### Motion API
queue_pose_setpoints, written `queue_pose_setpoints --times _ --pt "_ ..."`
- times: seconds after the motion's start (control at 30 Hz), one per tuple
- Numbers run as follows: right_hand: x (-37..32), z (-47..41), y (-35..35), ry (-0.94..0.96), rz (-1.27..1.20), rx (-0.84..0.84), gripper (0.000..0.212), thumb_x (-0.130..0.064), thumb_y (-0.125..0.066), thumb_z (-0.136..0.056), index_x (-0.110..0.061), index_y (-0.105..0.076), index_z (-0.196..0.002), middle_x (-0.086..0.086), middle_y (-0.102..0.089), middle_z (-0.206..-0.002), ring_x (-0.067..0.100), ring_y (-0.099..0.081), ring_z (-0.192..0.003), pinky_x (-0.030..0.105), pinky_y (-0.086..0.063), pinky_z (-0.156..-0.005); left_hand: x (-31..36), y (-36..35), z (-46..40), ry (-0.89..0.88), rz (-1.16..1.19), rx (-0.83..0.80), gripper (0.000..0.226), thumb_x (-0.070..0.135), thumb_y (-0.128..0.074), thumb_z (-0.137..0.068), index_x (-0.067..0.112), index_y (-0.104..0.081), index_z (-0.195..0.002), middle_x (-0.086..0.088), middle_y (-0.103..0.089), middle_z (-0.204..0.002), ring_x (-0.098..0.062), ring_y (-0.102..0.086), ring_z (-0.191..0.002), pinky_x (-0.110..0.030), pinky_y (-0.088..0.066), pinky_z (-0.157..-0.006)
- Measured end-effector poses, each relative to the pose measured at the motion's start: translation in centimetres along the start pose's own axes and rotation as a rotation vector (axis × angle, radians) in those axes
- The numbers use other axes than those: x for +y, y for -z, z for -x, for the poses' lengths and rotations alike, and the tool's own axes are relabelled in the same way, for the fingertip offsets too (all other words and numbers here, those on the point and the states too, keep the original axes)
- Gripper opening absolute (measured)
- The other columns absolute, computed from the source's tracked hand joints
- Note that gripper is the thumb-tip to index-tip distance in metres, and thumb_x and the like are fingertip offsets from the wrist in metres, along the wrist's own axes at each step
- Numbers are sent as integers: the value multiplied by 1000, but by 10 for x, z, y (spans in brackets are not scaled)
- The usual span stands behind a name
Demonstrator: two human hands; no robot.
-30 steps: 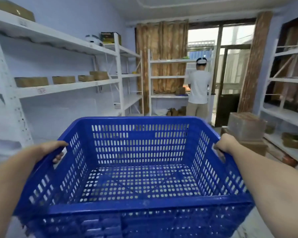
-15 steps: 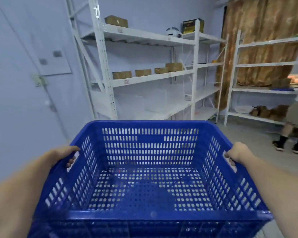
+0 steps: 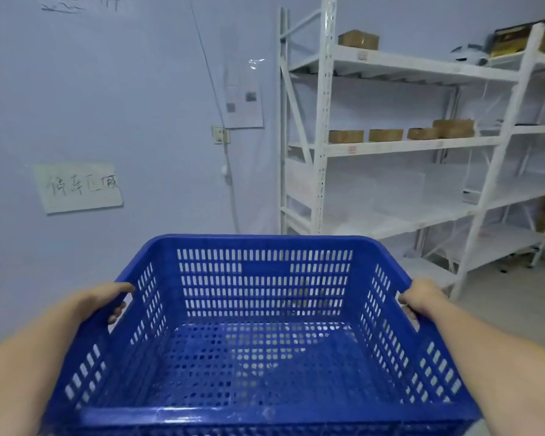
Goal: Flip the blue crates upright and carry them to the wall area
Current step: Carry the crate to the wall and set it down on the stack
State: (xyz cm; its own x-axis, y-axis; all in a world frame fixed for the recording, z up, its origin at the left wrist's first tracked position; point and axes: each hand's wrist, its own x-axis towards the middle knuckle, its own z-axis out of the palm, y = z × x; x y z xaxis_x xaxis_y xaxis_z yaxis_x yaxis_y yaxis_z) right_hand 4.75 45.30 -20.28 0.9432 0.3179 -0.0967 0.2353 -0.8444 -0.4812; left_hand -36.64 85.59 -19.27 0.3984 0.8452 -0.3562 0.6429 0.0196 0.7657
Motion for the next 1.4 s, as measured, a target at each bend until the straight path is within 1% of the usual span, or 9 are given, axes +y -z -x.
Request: queue_pose_setpoints --times 0.17,0.27,0.4,0.53,0.6,0.8,0.93,1.23,1.4 --pt "-84 11 -61 59 -37 -53 18 -10 -59 -84 -7 -55 -67 9 -60 -59 24 -57 -56 30 -44 -60 -63 81 -20 80 -4 64 27 25 -44 -96 4 -41 -80 -8 -32 -46 -20 -29 -33 -25 -28 -43" --pt "-133 16 -101 89 -47 -85 12 -8 -58 -82 -1 -60 -73 13 -64 -56 29 -61 -55 30 -48 -59 -95 128 -34 102 45 105 24 26 -45 -95 4 -42 -85 -6 -31 -49 -19 -27 -33 -23 -27 -42" --pt "-195 29 -143 142 -69 -91 18 -9 -62 -81 -8 -54 -65 13 -63 -63 32 -65 -66 35 -51 -65 -128 176 -38 136 65 170 28 23 -45 -96 4 -40 -77 -7 -30 -52 -18 -26 -33 -22 -27 -40" --pt "-243 29 -179 174 -71 -111 16 -19 -62 -83 -4 -61 -79 15 -67 -68 29 -65 -62 36 -53 -63 -153 215 -54 141 104 219 29 20 -46 -97 5 -39 -72 -7 -31 -52 -20 -26 -38 -24 -26 -39" --pt "-267 26 -195 204 -60 -127 19 -20 -61 -84 -5 -59 -73 13 -65 -64 28 -64 -60 34 -54 -63 -169 231 -65 167 119 238 31 20 -46 -97 6 -39 -70 -7 -32 -50 -20 -26 -38 -26 -26 -42" --pt "-331 9 -230 262 -10 -167 14 -19 -58 -88 -7 -53 -82 9 -63 -71 25 -61 -62 30 -47 -60 -200 251 -103 261 124 291 38 22 -46 -97 7 -38 -63 -7 -33 -45 -20 -27 -35 -28 -27 -45" --pt "-368 -31 -257 275 -26 -215 10 -14 -56 -88 -6 -54 -81 18 -69 -83 31 -67 -70 37 -54 -69 -196 256 -142 303 143 294 40 22 -44 -99 7 -38 -62 -7 -34 -45 -21 -28 -38 -30 -28 -46" --pt "-455 -147 -328 316 -56 -287 8 -10 -57 -84 -5 -56 -90 20 -67 -74 35 -67 -65 47 -59 -71 -179 267 -251 380 140 352 46 27 -47 -97 8 -39 -56 -10 -36 -42 -23 -34 -35 -34 -35 -51" --pt "-491 -182 -356 305 -46 -301 10 -9 -57 -85 -6 -56 -94 16 -64 -71 30 -62 -55 44 -58 -66 -176 266 -309 384 168 362 43 22 -45 -98 7 -40 -58 -9 -36 -39 -23 -32 -31 -28 -35 -41"
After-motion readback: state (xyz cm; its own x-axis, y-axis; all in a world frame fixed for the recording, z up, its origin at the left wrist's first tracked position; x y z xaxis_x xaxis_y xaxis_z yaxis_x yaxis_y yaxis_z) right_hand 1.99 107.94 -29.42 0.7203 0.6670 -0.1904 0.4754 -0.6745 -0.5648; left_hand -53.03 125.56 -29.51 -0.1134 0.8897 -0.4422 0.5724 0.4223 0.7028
